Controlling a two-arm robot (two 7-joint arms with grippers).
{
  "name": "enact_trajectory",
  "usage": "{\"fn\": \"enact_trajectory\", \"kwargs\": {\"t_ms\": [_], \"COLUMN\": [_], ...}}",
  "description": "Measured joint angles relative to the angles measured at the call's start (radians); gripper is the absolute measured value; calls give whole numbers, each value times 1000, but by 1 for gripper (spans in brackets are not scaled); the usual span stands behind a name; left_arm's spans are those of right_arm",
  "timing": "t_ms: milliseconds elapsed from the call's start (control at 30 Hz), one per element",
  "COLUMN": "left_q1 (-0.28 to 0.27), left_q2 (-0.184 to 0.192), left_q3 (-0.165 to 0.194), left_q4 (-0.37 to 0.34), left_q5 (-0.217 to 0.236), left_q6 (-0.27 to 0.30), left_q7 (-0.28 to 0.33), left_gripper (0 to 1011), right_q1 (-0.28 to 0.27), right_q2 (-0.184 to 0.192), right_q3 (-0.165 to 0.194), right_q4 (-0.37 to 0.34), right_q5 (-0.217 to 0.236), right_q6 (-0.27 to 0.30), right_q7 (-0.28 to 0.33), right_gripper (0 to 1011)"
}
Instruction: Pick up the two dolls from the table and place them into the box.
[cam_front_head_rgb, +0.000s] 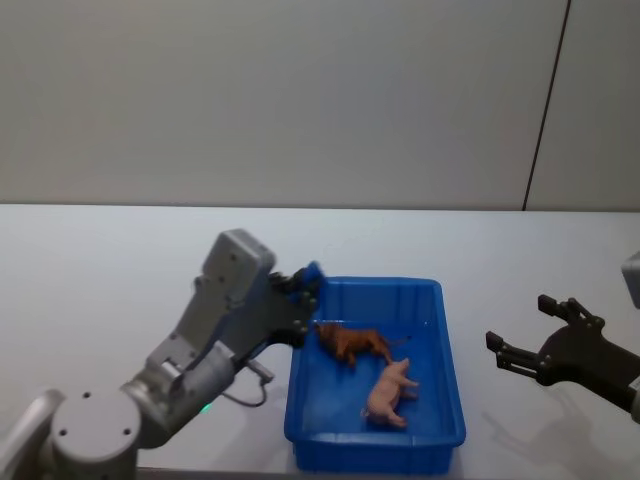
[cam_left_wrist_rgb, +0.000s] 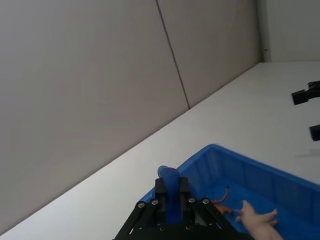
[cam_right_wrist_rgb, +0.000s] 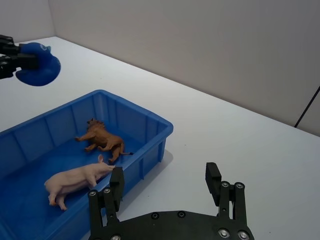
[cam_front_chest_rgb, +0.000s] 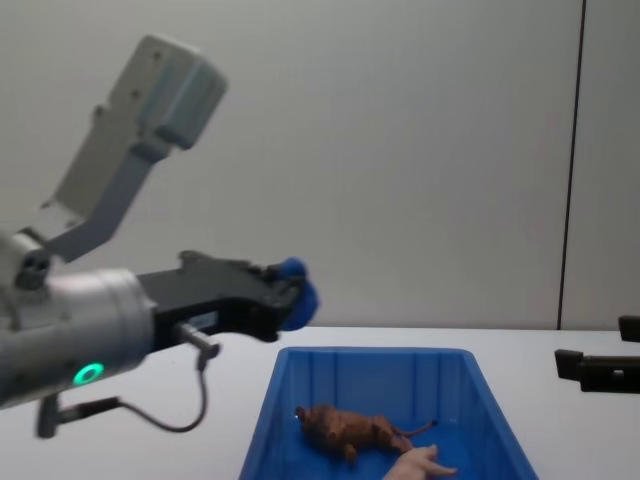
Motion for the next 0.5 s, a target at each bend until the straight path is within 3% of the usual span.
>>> {"fn": "enact_trajectory", "kwargs": {"t_ms": [200, 500], "left_q1": [-27, -53], "left_q2": [-29, -56], "left_q3": [13, 22], "left_q4": [15, 34], "left_q5": [16, 25], "left_q6": [0, -4], "left_q7": [-25, -47], "left_gripper": [255, 547], "right_q1": [0, 0], "right_q2": [0, 0], "right_q3": [0, 0], "right_q4": [0, 0], "right_q5": [0, 0], "right_q6": [0, 0], "right_q7": [0, 0], "right_gripper": [1001, 1001]}}
